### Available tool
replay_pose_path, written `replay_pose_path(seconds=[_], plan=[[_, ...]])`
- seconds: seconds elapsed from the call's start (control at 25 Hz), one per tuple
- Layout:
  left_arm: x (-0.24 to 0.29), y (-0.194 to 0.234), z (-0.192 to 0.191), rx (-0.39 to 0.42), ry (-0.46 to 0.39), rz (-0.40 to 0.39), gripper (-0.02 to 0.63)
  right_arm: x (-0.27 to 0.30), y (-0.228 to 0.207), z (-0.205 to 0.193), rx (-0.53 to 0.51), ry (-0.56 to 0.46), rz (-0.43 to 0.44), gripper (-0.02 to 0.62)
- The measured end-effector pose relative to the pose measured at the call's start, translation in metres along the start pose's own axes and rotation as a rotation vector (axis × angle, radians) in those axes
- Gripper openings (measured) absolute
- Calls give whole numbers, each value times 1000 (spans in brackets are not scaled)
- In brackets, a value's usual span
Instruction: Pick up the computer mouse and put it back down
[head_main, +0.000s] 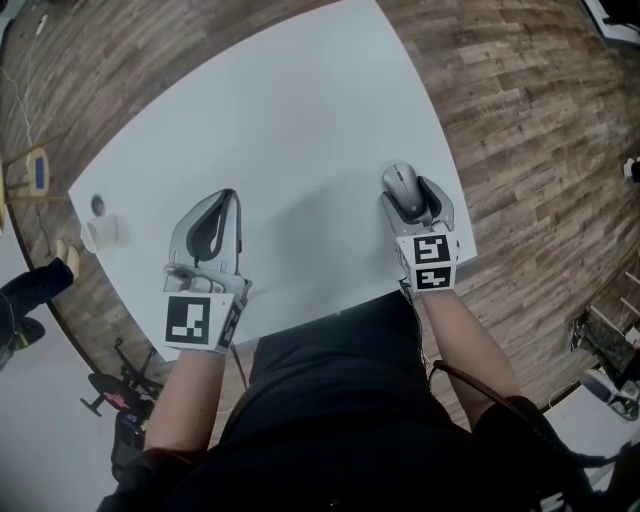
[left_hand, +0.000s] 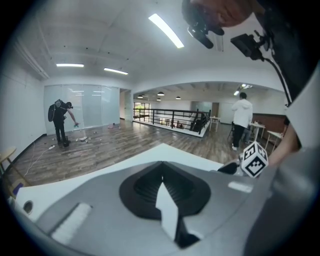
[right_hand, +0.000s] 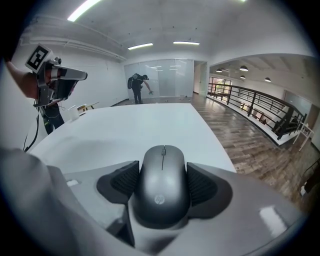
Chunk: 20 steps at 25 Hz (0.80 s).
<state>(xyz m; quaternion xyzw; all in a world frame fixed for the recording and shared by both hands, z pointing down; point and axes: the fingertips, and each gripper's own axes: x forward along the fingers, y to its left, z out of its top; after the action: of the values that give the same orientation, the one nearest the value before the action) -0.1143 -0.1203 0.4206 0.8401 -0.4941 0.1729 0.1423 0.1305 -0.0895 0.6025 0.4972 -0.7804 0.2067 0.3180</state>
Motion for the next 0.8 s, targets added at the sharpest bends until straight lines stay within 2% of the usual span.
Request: replay_pose_path(seconds=[0.32,0.52,0.8], plan=[[-17,8,-4,61,30,59,2,4,-2,-3,0,1,6,296],[-28,4,9,13,-33,74,2,4,-3,-5,2,0,5,296],[-42,15,7,54,-47,89,2,1,-10,2,-7,-9,-13,296]])
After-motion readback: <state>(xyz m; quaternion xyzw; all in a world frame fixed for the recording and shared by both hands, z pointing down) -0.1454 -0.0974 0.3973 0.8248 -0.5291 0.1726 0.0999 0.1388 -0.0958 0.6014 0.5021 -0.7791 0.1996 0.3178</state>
